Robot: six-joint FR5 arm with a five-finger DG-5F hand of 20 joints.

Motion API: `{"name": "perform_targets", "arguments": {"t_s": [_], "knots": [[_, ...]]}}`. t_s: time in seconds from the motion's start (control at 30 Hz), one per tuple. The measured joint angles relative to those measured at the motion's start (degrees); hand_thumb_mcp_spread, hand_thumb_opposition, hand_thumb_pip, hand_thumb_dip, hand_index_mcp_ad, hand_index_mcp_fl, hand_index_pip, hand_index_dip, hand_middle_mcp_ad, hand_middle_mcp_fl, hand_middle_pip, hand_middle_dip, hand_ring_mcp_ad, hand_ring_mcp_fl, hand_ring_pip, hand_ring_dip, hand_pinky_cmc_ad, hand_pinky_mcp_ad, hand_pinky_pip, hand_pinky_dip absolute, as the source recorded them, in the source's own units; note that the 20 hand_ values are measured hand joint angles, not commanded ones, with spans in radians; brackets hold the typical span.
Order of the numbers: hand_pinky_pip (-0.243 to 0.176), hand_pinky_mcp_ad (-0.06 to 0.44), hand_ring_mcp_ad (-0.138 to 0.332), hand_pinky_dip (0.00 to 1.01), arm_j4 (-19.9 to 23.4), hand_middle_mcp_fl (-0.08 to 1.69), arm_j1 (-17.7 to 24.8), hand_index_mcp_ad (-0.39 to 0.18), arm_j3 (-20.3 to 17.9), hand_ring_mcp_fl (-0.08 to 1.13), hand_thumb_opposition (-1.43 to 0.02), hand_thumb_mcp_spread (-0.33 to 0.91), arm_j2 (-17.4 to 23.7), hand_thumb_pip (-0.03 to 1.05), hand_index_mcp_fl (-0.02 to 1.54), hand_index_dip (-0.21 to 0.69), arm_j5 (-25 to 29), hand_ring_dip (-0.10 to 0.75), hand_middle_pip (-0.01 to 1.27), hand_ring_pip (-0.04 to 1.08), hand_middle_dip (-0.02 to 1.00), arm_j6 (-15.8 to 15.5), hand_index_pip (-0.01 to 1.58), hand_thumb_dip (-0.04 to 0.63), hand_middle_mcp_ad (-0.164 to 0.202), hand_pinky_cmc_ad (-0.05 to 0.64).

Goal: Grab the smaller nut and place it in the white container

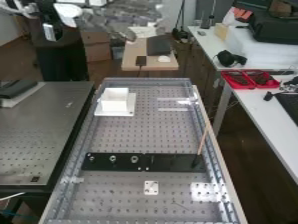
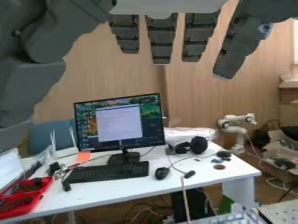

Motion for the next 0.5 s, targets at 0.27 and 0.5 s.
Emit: {"name": "perform_targets", "arguments": {"t_s": [0.27, 0.5], "knots": [[-0.089, 0.260, 0.141, 0.42, 1.65, 0.01, 0.85, -0.042, -3.78, 0.01, -0.68, 0.23, 1.04, 0.34, 0.02, -0.003, 3.71, 0.030, 0.12, 0.11, 0.13, 1.12, 0.09, 0.017, 0.091, 0.367], [-0.089, 0.260, 0.141, 0.43, 3.63, 0.00, 1.84, -0.042, -7.36, 0.00, -0.70, 0.25, 2.64, 0.40, 0.02, -0.005, 7.65, 0.026, 0.13, 0.12, 0.13, 2.28, 0.09, 0.024, 0.093, 0.363]]}}
